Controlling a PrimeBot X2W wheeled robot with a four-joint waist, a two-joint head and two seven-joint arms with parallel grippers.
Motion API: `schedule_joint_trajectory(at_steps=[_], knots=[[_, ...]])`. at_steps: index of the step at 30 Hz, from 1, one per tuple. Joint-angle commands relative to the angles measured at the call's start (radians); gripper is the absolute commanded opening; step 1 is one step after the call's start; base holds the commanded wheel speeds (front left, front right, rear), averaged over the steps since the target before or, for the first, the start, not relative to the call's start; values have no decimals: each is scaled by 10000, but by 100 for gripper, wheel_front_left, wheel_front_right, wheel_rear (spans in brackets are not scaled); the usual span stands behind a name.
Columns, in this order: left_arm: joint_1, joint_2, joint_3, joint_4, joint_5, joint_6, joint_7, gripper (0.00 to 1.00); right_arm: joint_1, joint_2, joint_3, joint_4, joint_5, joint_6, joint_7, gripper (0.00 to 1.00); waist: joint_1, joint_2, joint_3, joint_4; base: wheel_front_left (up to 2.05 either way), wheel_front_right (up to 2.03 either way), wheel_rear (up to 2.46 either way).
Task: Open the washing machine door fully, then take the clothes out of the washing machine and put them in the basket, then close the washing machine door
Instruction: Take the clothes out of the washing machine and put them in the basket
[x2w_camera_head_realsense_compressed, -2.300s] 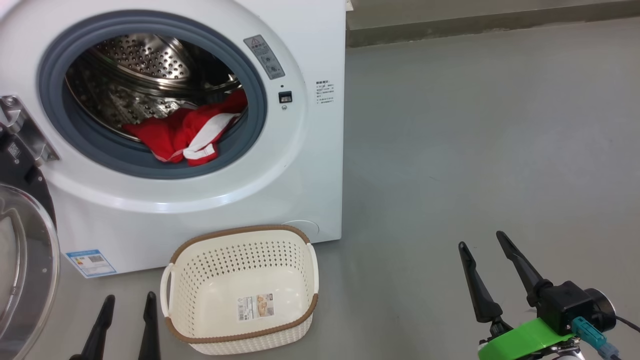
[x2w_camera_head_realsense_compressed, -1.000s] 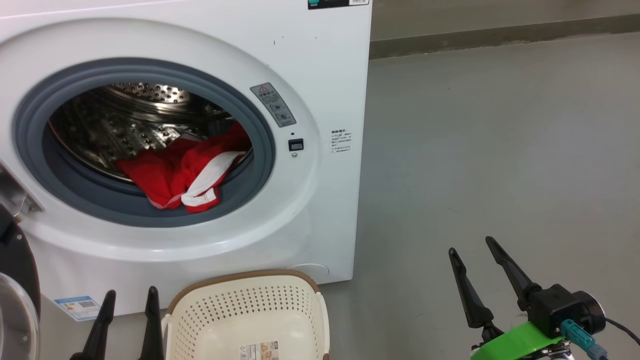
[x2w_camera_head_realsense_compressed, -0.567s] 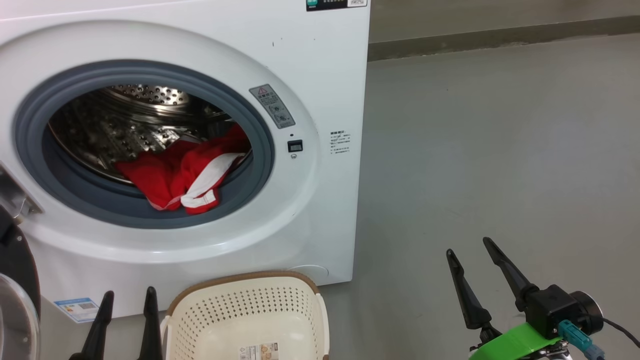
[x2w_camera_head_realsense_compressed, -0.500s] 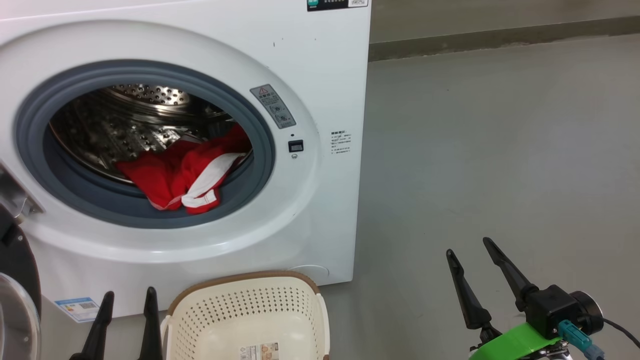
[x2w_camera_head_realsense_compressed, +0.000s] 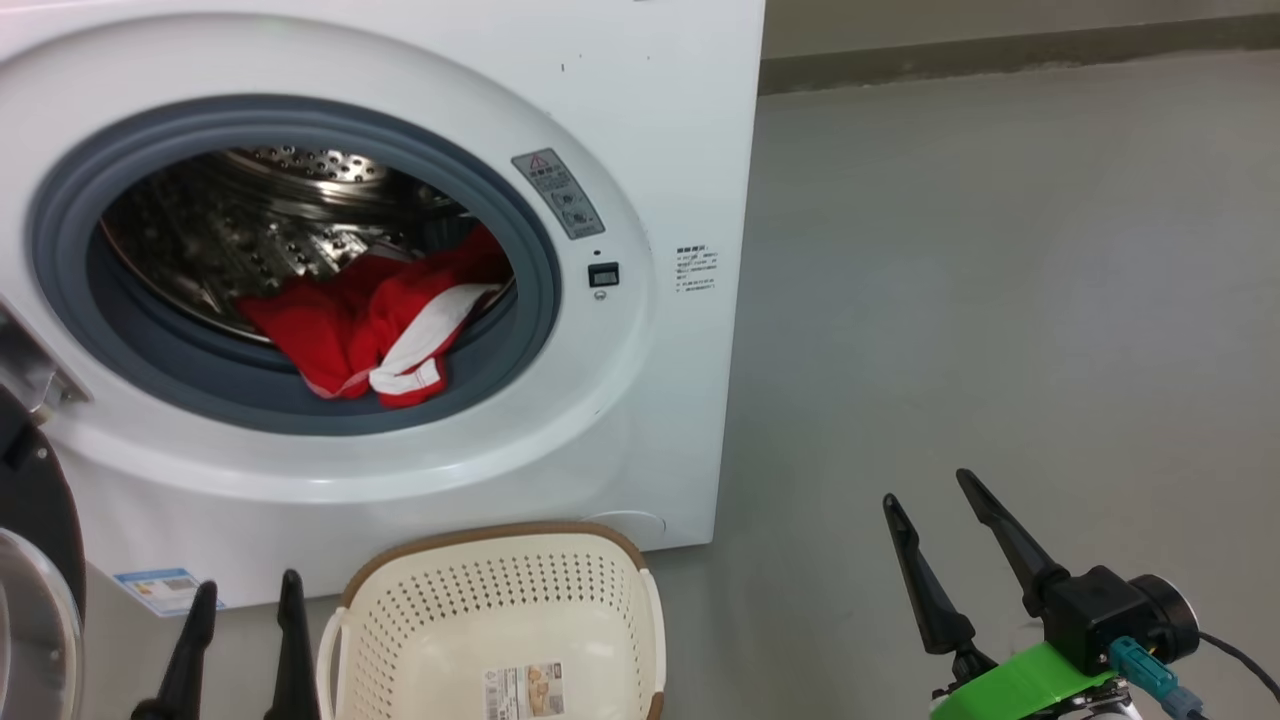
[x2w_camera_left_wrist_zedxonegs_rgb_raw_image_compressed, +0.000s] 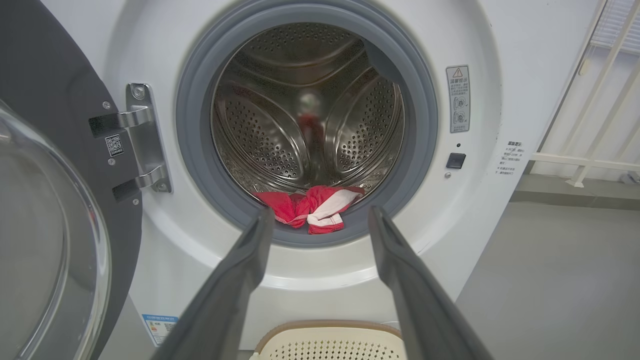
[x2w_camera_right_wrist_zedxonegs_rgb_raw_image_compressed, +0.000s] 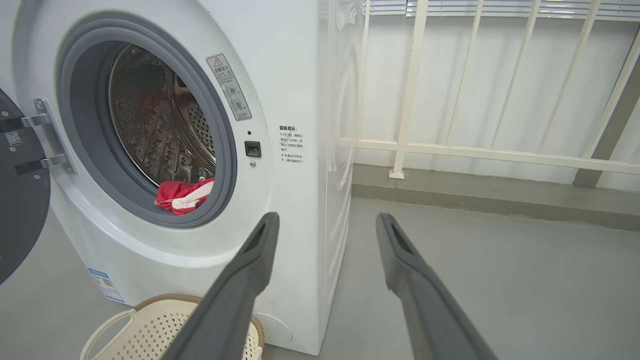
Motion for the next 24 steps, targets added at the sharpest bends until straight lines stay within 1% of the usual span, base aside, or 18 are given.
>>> schedule_joint_trajectory(at_steps=[1,7,12,18,21,24], knots=[[-612,67,357,-188,-54,79,-122,100,-468,-20,231,-304,-119,44,-65,100,0,0,182,75,0,0,0],[-1454,70,207,11,-122,155,1,100,-769,-20,179,-516,-197,44,-65,100,0,0,850,243,0,0,0],[-2419,181,129,393,-159,184,113,100,-1077,-20,174,-692,-195,44,-65,100,0,0,1464,364,0,0,0],[-4309,592,112,1422,-177,140,134,100,-1676,-20,261,-869,-327,44,-65,100,0,0,2551,469,0,0,0],[-5247,646,84,1875,-358,-40,70,100,-1984,-27,269,-914,-445,44,-65,100,0,0,3071,514,0,0,0],[-6148,749,26,2404,-364,-116,15,100,-2295,-44,259,-1006,-496,44,-65,100,0,0,3559,508,0,0,0]])
